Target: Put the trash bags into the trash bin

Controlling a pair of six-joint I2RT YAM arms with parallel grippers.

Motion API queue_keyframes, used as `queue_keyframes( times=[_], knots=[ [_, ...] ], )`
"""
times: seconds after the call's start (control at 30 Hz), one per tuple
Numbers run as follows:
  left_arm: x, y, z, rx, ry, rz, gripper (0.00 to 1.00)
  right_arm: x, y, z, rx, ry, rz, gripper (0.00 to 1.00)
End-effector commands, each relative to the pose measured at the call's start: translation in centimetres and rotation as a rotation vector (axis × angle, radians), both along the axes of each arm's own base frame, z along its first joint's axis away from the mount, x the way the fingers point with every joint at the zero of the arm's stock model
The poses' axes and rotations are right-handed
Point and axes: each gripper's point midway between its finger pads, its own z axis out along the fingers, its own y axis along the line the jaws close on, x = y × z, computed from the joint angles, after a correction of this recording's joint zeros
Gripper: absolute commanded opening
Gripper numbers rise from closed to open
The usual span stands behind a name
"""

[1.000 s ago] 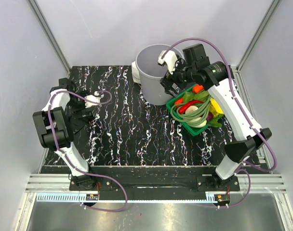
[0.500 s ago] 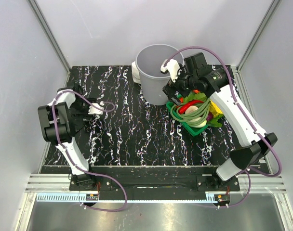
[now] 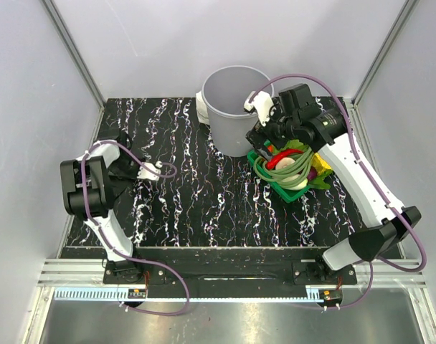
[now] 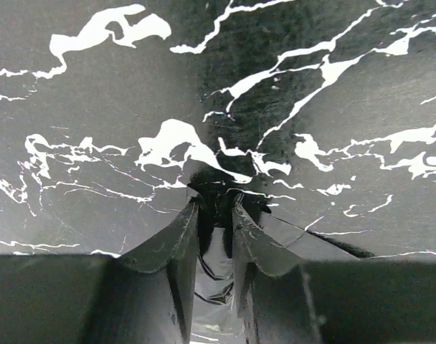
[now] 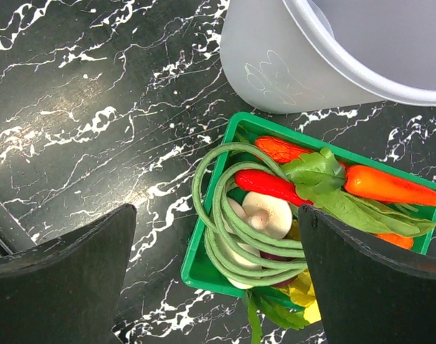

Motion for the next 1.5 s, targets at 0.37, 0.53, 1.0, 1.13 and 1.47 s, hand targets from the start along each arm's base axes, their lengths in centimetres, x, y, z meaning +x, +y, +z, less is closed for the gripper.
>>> queue_keyframes(
  times=[0.37, 0.53, 1.0, 1.13, 1.47],
  knots=[
    [-2.2, -6.4, 2.8, -0.109, -0.12, -0.114, 0.0, -0.6, -2.5, 1.7, 0.038, -0.063, -0.112, 0.99],
    [-2.0, -11.5, 3.9, -0.145, -0.165, -0.203, 0.0, -0.8, -3.5, 1.2, 0.038, -0.068, -0.155, 0.99],
    [-8.1, -29.2, 2.8, -0.176, -0.08, -0.574, 0.0, -3.5, -6.7, -4.3, -0.008, 0.043, -0.266, 0.99],
    [-11.0, -32.2, 1.9, -0.157, -0.056, -0.694, 0.0, -3.6, -7.6, -5.7, -0.01, 0.08, -0.303, 0.99],
    [-13.1, -36.7, 2.4, -0.171, -0.105, -0.707, 0.52, -3.9, -7.7, -8.5, -0.015, 0.157, -0.312, 0.99]
  ],
)
